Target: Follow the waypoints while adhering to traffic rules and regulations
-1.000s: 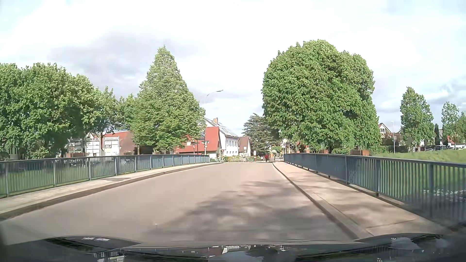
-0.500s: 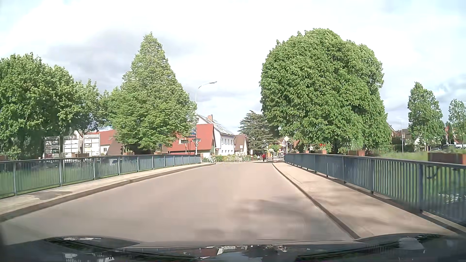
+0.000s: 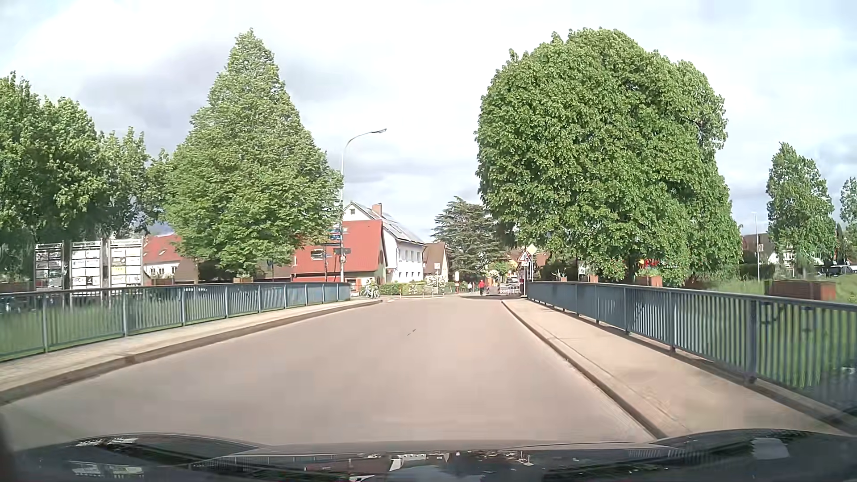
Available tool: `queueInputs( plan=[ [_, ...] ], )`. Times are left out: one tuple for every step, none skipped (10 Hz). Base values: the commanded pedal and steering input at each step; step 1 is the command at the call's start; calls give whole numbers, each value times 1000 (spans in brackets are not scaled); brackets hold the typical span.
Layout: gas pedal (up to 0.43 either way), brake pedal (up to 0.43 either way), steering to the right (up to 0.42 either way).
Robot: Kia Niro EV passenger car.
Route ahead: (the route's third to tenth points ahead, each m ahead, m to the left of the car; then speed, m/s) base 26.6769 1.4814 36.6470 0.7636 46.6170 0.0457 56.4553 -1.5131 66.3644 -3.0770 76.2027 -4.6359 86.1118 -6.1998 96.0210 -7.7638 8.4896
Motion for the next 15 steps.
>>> queueInputs(
  plan=[
    [28, 0, 12],
    [28, 0, 12],
    [28, 0, 13],
    [28, 0, 13],
    [28, 0, 13],
    [28, 0, 13],
    [28, 0, 13],
    [28, 0, 13],
    [28, 0, 12],
    [28, 0, 13],
    [20, 0, 13],
    [20, 0, 13],
    [20, 0, 13],
    [20, 0, 11],
    [20, 0, 10]
  ],
)
